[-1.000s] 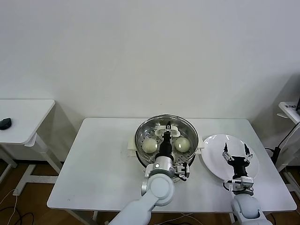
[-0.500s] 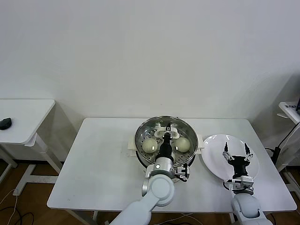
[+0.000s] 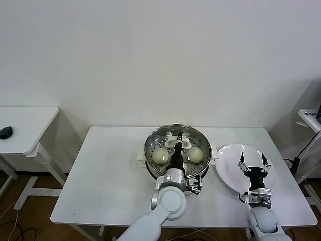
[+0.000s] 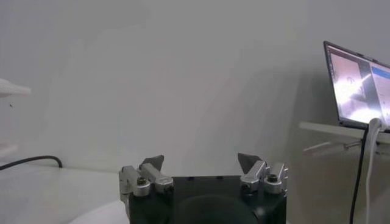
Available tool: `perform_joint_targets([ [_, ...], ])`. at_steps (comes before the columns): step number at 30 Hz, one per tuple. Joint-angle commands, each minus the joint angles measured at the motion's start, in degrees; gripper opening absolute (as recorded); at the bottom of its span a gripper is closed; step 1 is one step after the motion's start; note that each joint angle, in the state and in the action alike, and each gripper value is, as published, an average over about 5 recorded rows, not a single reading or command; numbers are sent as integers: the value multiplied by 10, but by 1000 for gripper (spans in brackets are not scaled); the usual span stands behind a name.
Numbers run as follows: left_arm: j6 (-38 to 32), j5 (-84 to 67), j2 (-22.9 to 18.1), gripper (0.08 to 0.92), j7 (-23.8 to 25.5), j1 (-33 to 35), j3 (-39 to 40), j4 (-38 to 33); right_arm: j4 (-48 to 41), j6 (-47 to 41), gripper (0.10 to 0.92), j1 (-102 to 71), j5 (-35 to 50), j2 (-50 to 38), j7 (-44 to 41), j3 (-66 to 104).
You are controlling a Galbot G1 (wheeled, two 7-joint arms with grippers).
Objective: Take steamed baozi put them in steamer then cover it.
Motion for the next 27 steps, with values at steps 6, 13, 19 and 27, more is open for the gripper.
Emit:
perform_joint_targets([
  [6, -1, 2, 5, 407, 9, 8, -2, -27, 0, 0, 823, -2, -2, -1, 0, 1],
  [13, 4, -30, 50, 611, 16, 36, 5, -117, -1, 1, 823, -2, -2, -1, 0, 1],
  [19, 8, -72, 106, 738, 23, 69, 7, -198, 0, 1, 823, 0, -1, 0, 1, 3],
  [27, 5, -179, 158, 821, 12, 115, -46, -317, 3, 1, 823, 1, -2, 1, 0, 2],
])
